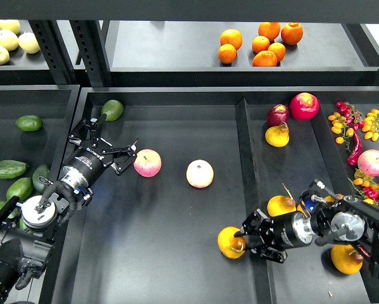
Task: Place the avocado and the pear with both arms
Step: 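Carry the pear with the right gripper into the pear bin and lower it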
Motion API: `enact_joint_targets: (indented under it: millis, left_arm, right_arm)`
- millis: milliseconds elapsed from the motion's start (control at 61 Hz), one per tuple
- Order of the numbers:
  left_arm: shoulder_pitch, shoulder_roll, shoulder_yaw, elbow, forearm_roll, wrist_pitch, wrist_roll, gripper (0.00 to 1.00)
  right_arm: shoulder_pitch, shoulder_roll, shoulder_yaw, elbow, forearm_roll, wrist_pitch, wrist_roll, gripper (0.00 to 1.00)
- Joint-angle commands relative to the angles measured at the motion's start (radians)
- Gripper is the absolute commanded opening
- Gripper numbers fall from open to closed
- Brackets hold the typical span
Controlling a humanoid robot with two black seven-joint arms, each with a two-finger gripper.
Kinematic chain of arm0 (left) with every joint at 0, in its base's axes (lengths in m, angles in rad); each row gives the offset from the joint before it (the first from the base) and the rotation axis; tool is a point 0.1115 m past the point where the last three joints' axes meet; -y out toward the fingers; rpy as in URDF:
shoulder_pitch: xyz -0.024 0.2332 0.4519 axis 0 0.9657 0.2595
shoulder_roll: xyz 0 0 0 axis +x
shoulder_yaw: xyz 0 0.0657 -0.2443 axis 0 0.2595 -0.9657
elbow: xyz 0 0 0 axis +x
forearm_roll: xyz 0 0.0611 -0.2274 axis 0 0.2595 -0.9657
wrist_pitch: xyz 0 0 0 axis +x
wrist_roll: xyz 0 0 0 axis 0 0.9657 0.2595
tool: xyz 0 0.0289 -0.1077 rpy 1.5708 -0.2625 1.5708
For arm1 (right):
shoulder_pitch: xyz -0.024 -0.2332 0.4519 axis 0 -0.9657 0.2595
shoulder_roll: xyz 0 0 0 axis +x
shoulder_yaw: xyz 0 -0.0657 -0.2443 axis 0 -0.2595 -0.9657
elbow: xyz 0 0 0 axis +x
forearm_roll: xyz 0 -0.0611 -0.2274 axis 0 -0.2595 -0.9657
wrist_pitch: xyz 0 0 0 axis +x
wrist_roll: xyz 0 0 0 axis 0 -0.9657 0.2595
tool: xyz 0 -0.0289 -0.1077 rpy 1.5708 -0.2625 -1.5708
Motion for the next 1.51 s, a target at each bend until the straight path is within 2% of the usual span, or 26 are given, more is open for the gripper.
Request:
enact_joint_targets:
  millis: [0, 574, 1148, 1492]
  left_arm:
    - [0.0, 0.0, 0.001, 0.0, 0.0, 0.0, 0.0, 0.99]
    - [0.0, 0.0, 0.006, 0.0, 0.0, 0.0, 0.0, 0.99]
    - [0.0, 0.0, 0.008, 0.0, 0.0, 0.0, 0.0, 0.99]
    - [0.0, 0.0, 0.008, 0.0, 0.0, 0.0, 0.0, 0.99]
  right_arm:
    - [0.034, -0.043, -0.001, 0.007, 0.034, 0.0, 0.0, 0.03]
    - [0.001, -0.311, -0.054, 0.049, 0.132, 0.0, 0.0, 0.04]
    - [-0.136, -0.288, -0.046, 0.033, 0.127, 0.0, 0.0, 0.05]
    - [-0.17, -0.262, -0.035, 0.004, 0.104, 0.0, 0.0, 0.09]
